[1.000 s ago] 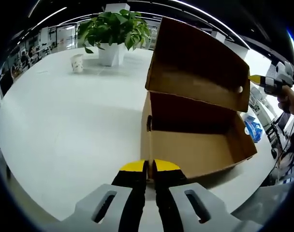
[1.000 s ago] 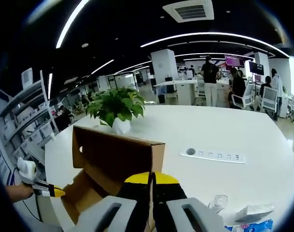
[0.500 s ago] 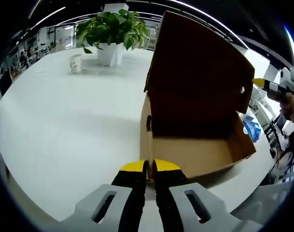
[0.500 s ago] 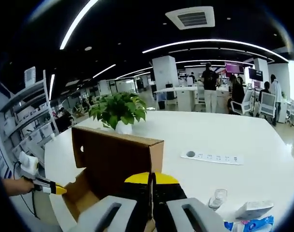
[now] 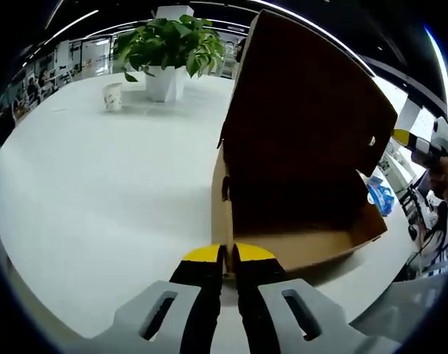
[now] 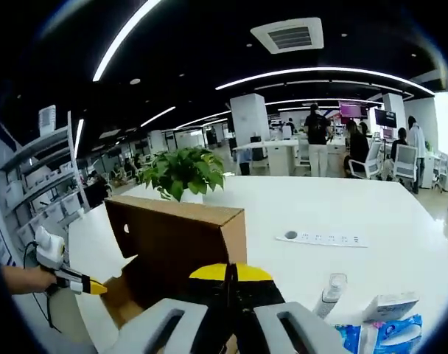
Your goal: Operate the shoe box by opening the lid, removing the specified soft item, and placing it in the target area until the item is outside and the box remains undamaged.
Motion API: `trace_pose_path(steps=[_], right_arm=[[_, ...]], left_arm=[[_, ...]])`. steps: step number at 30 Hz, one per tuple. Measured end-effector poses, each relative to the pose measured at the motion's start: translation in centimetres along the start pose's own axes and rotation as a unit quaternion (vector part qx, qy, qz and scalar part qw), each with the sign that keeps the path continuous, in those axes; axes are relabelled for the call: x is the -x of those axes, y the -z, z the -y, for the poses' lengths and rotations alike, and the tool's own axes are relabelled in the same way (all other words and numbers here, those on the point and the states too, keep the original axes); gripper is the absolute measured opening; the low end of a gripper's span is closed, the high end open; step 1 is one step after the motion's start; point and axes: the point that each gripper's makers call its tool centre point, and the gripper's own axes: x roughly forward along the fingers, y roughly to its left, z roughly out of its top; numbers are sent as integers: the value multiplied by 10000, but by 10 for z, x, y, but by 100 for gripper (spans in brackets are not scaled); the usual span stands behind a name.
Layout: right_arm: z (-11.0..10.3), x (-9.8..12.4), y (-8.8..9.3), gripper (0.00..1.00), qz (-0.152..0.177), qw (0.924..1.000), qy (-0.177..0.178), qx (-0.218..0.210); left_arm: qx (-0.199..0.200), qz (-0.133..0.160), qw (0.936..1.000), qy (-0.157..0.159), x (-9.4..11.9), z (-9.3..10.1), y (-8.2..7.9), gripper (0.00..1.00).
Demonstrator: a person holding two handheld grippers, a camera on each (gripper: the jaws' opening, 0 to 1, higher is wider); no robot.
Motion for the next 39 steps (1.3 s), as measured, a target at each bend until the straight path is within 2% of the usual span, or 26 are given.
trace_pose_path(steps=[13, 20, 39], right_arm=[[-10, 17, 15, 0, 96, 9999, 82, -56], [-15, 27, 27, 0, 137, 9995, 104, -251], [-27, 46, 68, 0, -99, 9990, 268, -339]], left_arm=[[-38, 30, 9999, 93, 0, 1, 0, 4], [-55, 16, 9999, 117, 0, 1, 0, 4], [-305, 95, 9994, 143, 1, 2, -1, 5]])
